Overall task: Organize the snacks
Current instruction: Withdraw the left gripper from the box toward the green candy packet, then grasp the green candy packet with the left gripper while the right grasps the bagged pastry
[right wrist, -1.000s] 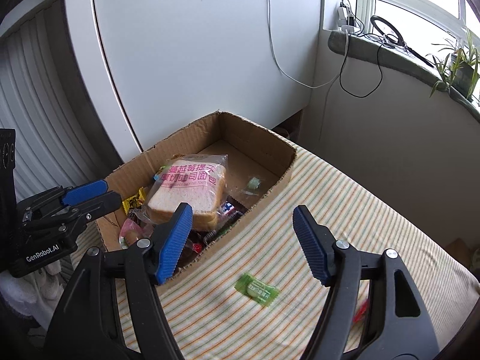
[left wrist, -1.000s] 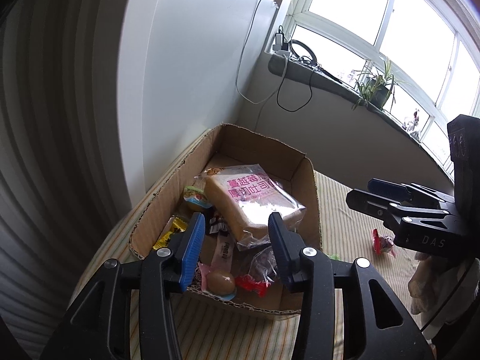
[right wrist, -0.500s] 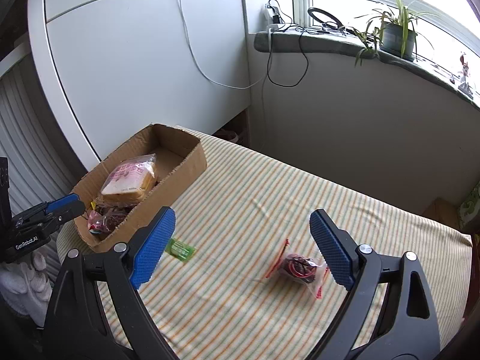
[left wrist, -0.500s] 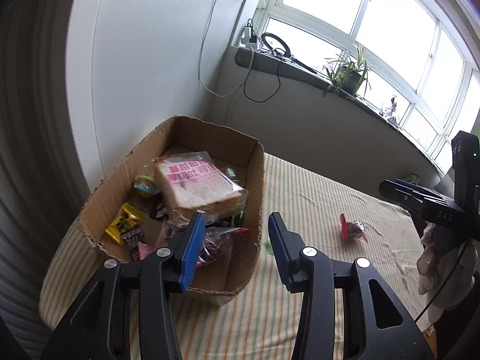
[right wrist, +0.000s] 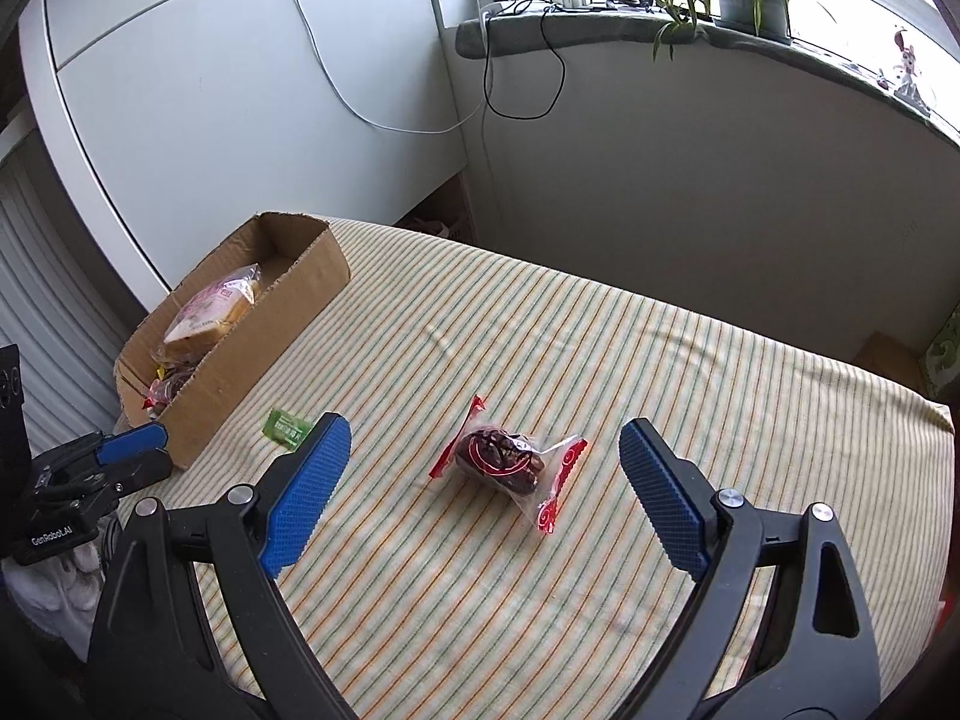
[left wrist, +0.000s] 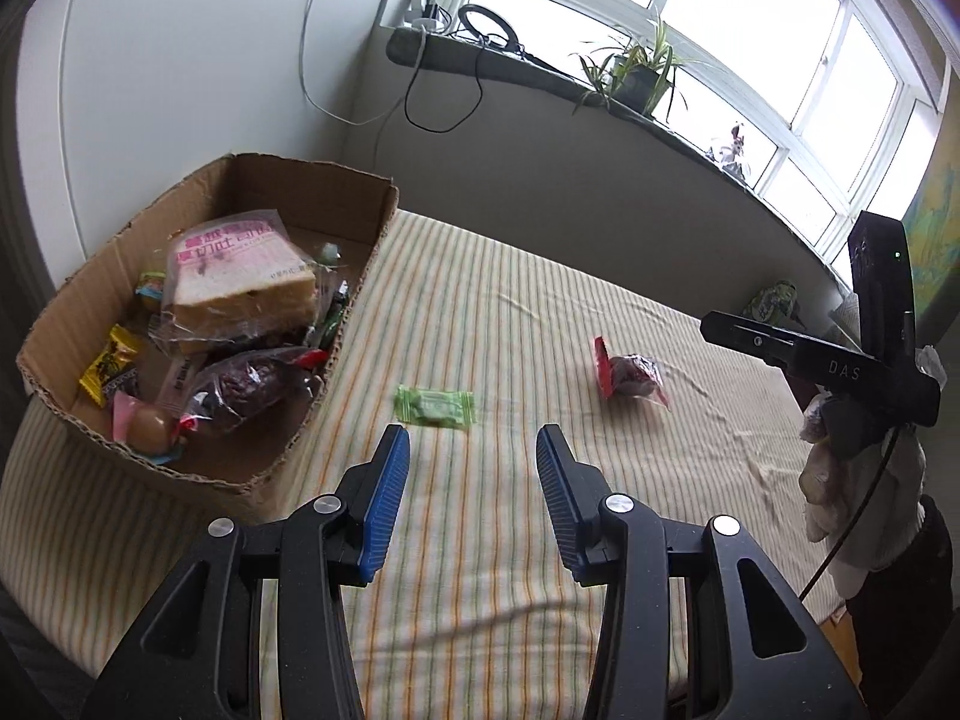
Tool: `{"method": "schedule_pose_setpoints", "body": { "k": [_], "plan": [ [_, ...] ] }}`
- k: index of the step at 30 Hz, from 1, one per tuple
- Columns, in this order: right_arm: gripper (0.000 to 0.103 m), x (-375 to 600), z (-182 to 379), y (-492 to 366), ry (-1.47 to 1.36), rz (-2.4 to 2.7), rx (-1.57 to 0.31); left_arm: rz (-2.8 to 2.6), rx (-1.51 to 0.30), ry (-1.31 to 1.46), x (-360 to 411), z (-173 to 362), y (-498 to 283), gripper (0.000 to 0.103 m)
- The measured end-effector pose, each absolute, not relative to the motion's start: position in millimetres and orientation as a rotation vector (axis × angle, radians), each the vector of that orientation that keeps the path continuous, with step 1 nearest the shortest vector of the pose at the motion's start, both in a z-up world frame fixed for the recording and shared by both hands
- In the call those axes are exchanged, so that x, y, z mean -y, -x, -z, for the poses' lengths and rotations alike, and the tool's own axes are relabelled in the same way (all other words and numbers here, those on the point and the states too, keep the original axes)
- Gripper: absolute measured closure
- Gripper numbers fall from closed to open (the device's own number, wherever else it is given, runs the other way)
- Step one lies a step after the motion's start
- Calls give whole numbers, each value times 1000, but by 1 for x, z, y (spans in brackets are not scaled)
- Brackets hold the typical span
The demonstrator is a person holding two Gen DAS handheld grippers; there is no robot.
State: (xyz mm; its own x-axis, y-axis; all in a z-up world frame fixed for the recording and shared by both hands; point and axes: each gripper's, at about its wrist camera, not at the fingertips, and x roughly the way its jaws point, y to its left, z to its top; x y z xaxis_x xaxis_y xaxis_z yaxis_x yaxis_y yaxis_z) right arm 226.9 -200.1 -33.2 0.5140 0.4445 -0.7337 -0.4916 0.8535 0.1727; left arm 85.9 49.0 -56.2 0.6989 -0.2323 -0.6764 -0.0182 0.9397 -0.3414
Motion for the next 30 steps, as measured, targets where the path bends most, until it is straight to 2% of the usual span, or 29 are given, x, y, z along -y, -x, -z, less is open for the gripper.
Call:
{"method": "schedule_pose_setpoints", "body": {
  "k": [6,13,15,19,21,30],
  "plan": [
    [10,206,50,-249,20,-635,-920,137,-850,338,-30,70,-98,60],
    [19,200,71,-267,33,-727,-984,114,-912,388,-28,90,-122,60],
    [19,198,77,-271,51,-741,-992,90,-922,403,-29,96,-126,50],
    [19,196,85,-278,69,-782,-999,58,-941,404,-30,103,-136,49],
    [19,195,88,-281,79,-800,-1003,57,-937,389,-27,102,-141,43],
    [20,190,97,-281,95,-877,-1011,29,-937,332,-20,105,-163,42]
  ]
}}
